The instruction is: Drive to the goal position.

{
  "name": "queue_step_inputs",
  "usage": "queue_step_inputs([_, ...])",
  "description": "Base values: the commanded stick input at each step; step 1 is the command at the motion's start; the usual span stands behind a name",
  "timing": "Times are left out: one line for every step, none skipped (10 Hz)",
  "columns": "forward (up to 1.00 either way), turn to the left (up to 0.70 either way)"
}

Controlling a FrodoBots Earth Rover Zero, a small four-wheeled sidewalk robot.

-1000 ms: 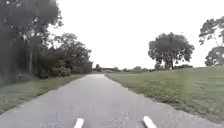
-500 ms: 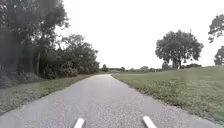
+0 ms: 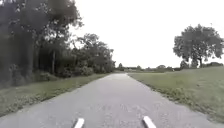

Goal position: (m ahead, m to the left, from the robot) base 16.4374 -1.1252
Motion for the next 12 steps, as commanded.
queue_step_inputs([0.5, 0.0])
queue_step_inputs([0.5, 0.0])
queue_step_inputs([0.5, 0.0])
queue_step_inputs([0.5, 0.0])
queue_step_inputs([0.5, 0.0])
queue_step_inputs([0.5, 0.0])
queue_step_inputs([0.5, 0.0])
queue_step_inputs([0.5, 0.0])
queue_step_inputs([0.5, 0.0])
queue_step_inputs([0.5, 0.0])
queue_step_inputs([0.5, 0.0])
queue_step_inputs([0.5, 0.0])
